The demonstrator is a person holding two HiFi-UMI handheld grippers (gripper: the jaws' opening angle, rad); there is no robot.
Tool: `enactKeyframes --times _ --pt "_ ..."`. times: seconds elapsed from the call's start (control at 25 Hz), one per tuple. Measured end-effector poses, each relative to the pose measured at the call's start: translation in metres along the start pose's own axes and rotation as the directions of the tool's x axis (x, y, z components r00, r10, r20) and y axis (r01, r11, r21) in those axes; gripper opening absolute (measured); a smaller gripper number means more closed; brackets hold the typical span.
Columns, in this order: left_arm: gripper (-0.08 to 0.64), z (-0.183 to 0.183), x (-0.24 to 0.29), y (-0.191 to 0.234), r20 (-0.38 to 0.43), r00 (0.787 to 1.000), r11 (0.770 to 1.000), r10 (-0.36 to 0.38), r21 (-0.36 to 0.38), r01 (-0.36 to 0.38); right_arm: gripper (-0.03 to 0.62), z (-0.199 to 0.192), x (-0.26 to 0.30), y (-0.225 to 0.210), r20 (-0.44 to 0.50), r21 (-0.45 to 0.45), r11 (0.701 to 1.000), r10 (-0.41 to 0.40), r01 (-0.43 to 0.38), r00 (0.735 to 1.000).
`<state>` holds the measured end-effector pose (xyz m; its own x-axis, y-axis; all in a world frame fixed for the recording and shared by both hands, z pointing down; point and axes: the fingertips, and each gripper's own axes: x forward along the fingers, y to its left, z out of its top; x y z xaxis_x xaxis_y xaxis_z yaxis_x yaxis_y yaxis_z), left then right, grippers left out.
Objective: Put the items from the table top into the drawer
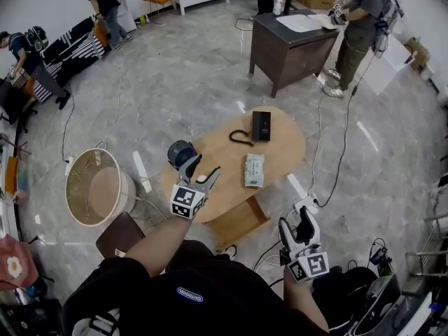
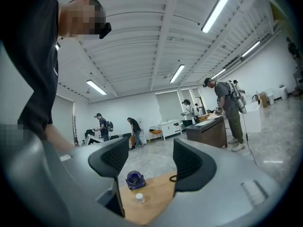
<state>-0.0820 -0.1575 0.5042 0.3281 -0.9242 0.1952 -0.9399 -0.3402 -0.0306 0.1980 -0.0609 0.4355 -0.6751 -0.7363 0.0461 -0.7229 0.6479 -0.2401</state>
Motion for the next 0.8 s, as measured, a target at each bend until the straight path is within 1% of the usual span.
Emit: enactKeyframes --times 0.12,0.24,0.44,0.64,0.8 --pt "0.287 -0.009 0.001 -0.003 -0.023 1.000 1.000 -0.003 0.004 0.003 0.302 -0.007 0.018 0.009 -0.015 0.004 0.999 0.046 -0.046 0.999" --pt "0.287 -0.018 0.000 -0.001 -0.042 0.999 1.000 0.007 -0.004 -0.007 0.304 -0.009 0.037 0.022 -0.035 -0.015 0.995 0.102 -0.103 0.994" --pt "0.287 -0.048 0.001 0.007 -0.089 0.996 1.000 0.012 -0.016 -0.014 0.304 -0.010 0.057 0.032 -0.045 -0.027 0.989 0.143 -0.144 0.989" --pt "0.287 -0.105 -0.008 0.019 -0.170 0.985 0.999 0.022 -0.043 -0.030 0.304 -0.016 0.066 0.037 -0.049 -0.015 0.991 0.130 -0.131 0.990" --pt "0.287 -0.157 -0.008 0.034 -0.258 0.966 0.997 0.012 -0.067 -0.030 0.304 -0.022 0.081 0.047 -0.049 0.001 0.992 0.128 -0.128 0.991"
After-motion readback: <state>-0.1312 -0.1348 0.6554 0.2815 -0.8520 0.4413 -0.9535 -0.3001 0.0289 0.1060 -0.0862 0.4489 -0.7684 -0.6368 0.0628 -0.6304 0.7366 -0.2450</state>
